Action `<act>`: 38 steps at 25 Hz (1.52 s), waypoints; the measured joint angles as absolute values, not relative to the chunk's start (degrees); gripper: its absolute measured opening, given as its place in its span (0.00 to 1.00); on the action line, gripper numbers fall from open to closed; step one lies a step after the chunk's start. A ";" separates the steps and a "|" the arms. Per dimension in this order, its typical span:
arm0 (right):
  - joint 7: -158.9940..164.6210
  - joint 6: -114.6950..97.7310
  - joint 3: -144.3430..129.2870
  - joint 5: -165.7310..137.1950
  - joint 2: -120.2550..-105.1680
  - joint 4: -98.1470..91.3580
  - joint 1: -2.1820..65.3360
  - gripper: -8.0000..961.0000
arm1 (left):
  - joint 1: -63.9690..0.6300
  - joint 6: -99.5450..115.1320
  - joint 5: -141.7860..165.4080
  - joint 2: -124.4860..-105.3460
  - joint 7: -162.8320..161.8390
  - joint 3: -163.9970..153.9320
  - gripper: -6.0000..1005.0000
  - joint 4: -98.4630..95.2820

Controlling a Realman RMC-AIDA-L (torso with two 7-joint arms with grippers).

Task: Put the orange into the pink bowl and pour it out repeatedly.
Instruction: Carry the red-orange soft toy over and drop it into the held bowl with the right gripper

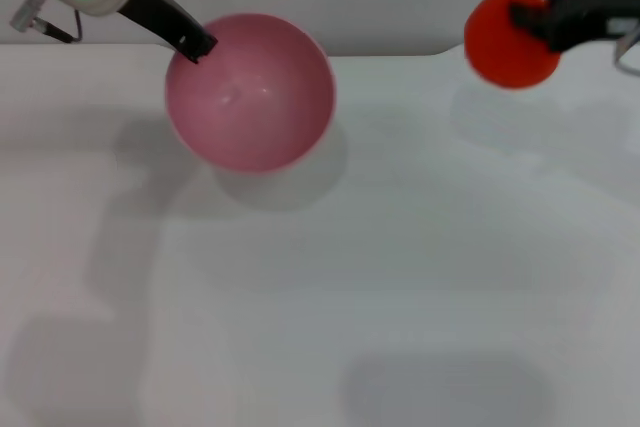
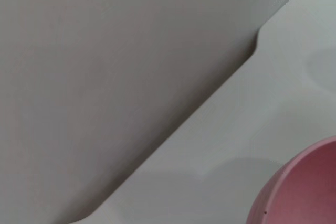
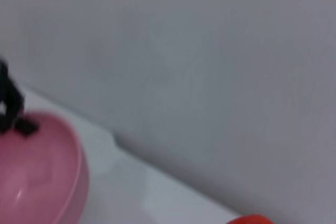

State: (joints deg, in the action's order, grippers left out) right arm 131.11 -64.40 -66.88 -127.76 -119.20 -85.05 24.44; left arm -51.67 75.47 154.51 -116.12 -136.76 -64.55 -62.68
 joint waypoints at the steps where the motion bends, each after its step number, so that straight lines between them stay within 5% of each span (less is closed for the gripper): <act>1: 131.12 -65.01 -66.24 -127.40 -119.27 -86.80 24.26 0.11 | -51.76 75.53 154.50 -116.44 -136.76 -64.69 0.05 -62.67; 15: 130.69 -70.14 -76.72 -121.42 -119.23 -93.40 28.38 0.08 | -54.67 75.28 149.57 -118.40 -138.39 -73.22 0.05 -61.90; 32: 127.67 -68.44 -82.53 -121.82 -119.17 -87.79 29.57 0.19 | -54.93 74.66 148.09 -118.34 -138.43 -73.63 0.05 -61.79; 38: 127.65 -68.22 -81.98 -121.60 -119.21 -88.41 29.20 0.45 | -54.72 74.62 148.36 -118.25 -138.38 -73.65 0.05 -61.60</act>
